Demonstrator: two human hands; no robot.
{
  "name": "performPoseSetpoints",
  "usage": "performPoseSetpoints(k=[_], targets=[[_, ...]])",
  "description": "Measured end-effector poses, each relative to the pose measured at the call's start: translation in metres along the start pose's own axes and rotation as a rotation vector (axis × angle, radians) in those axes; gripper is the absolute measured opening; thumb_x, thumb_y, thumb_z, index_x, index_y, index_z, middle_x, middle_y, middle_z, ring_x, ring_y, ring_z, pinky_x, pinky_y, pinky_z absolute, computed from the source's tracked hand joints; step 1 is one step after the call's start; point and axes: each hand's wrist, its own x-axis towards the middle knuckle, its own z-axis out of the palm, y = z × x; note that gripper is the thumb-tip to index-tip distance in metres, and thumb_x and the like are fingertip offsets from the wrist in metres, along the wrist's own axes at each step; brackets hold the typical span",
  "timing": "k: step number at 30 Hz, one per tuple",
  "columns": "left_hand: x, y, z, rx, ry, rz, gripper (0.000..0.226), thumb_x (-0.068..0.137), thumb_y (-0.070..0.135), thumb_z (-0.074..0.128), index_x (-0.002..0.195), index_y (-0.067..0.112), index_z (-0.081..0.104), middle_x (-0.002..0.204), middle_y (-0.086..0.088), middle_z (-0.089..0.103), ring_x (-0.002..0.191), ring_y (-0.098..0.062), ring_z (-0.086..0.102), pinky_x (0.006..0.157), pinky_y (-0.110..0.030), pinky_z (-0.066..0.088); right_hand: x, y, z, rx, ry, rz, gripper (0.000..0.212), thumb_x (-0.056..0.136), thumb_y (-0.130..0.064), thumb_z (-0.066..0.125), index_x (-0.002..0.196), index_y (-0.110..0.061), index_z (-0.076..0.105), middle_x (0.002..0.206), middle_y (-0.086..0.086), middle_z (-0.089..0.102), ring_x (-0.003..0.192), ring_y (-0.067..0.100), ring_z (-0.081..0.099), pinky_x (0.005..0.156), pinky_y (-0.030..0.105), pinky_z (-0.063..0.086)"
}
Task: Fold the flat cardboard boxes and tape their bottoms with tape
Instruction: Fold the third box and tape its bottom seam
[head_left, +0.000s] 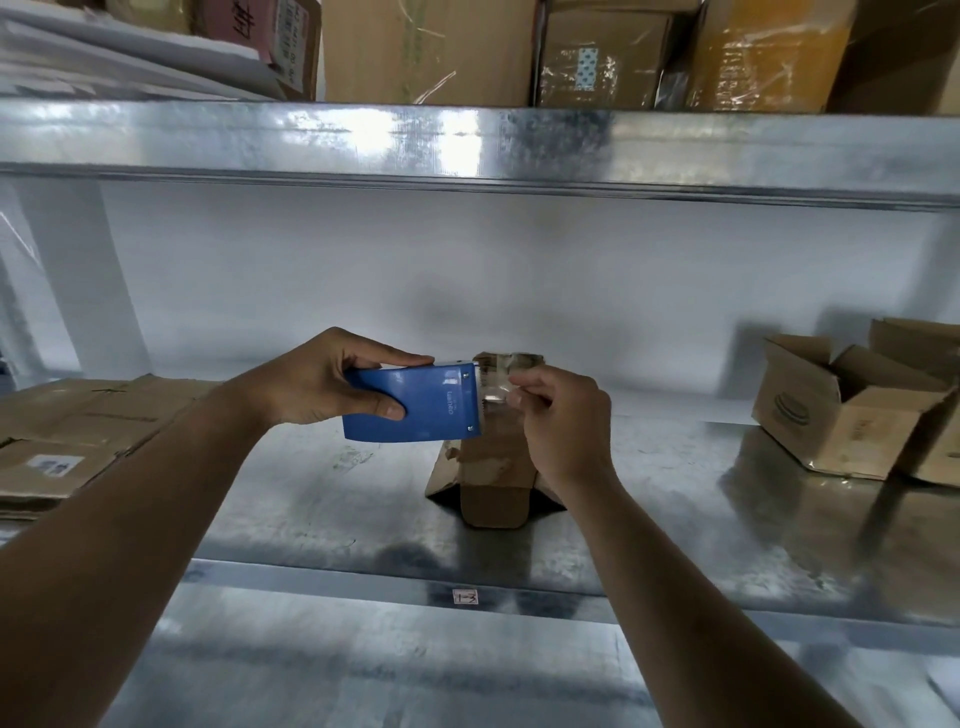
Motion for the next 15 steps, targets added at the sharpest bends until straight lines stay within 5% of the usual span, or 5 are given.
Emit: performPoseSetpoints(k=[5,11,15], targets=[[-0.005,-0.006,-0.021,0.039,0.035,-0.014,0.059,0.076,0.017,0.086,0.129,0.035,0.068,0.123,0.015,0.074,0.116,-0.013,0.069,0.089,-0.027,0.059,0.005,0.008,-0.025,-0.039,0.124,0.059,0.014,0.092,-0.007,0.075,0.098,-0.018,0.079,0.089,-0.009,0.079,0.081,0.005,0.074,0.085,0.029,0.061],[-0.001,-0.013,-0.024,0.022,0.003,-0.024,0.059,0.076,0.017,0.085,0.132,0.028,0.069,0.123,0.015,0.074,0.116,-0.008,0.069,0.088,-0.019,0.056,-0.003,0.018,-0.03,-0.035,0.075,0.197,0.019,0.092,-0.008,0.077,0.089,-0.026,0.07,0.084,-0.012,0.076,0.077,0.005,0.074,0.078,0.035,0.064],[0.004,-0.018,-0.026,0.035,-0.002,-0.031,0.061,0.075,0.023,0.085,0.134,0.027,0.068,0.124,0.014,0.074,0.117,-0.011,0.069,0.094,-0.03,0.059,0.002,0.017,-0.034,-0.102,0.033,0.235,0.023,0.092,-0.011,0.078,0.084,-0.025,0.062,0.082,-0.007,0.076,0.072,0.008,0.072,0.066,0.021,0.055]])
